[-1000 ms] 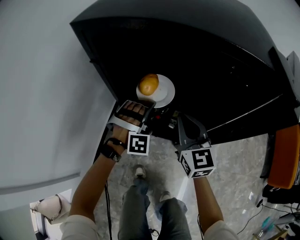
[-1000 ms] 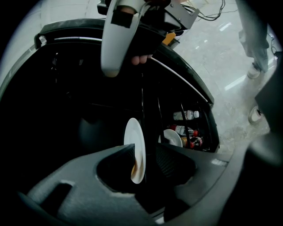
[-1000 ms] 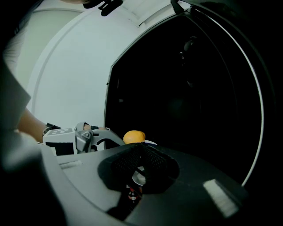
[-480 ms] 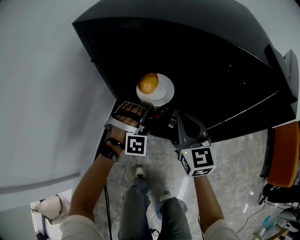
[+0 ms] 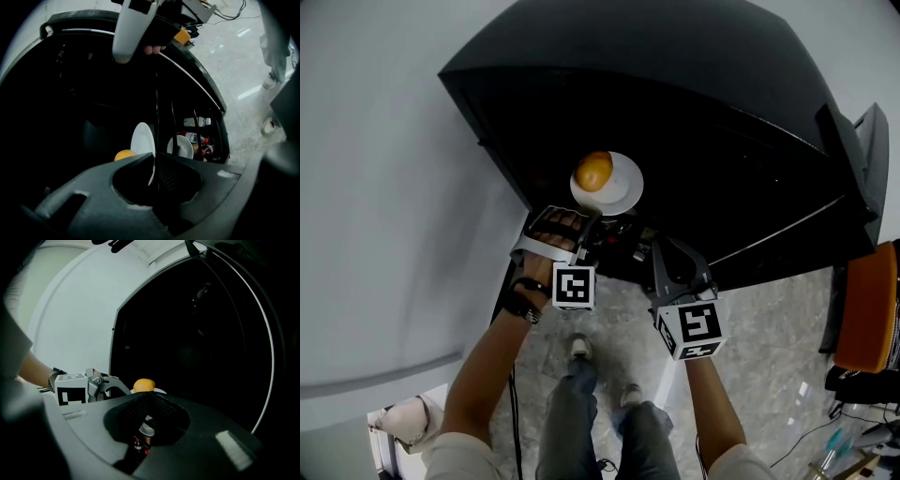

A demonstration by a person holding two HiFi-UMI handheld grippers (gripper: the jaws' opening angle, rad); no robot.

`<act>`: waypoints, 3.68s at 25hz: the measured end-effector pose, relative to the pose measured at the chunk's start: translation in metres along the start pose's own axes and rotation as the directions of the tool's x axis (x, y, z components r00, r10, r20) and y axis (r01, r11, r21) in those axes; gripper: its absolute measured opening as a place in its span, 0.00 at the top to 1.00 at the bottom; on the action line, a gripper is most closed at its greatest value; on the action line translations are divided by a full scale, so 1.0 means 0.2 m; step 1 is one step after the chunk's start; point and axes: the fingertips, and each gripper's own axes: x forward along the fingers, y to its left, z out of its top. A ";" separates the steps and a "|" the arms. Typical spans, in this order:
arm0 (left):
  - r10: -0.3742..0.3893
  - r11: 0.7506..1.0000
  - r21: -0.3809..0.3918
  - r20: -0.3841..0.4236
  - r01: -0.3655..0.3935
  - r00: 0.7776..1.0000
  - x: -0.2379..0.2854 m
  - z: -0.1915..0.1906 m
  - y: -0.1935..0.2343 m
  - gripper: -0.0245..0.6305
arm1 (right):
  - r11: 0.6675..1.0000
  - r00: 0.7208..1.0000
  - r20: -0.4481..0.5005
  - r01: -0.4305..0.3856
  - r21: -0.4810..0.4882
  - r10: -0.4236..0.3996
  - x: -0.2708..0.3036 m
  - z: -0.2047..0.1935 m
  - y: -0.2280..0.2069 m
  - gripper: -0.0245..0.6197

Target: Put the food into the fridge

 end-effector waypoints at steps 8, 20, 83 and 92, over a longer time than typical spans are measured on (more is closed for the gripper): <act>-0.069 0.997 -0.040 -0.030 0.068 0.997 0.03 -0.04 0.03 0.87 | 1.000 1.000 -0.027 0.004 -0.014 -0.005 0.02 0.10 -0.06 0.95; -0.064 0.993 -0.105 -0.019 0.062 0.998 -0.24 0.07 0.19 0.92 | 1.000 0.999 -0.024 -0.028 -0.012 0.028 -0.08 0.32 -0.01 0.95; 0.367 0.377 -0.920 0.040 -0.110 0.929 -2.37 0.57 1.34 0.96 | 0.978 0.978 0.145 -0.125 -0.168 0.150 -1.49 1.82 0.43 0.95; 0.392 0.407 -0.907 0.072 -0.103 0.917 -2.50 0.68 1.37 0.96 | 0.972 0.977 0.128 -0.147 -0.185 0.172 -1.61 1.82 0.47 0.95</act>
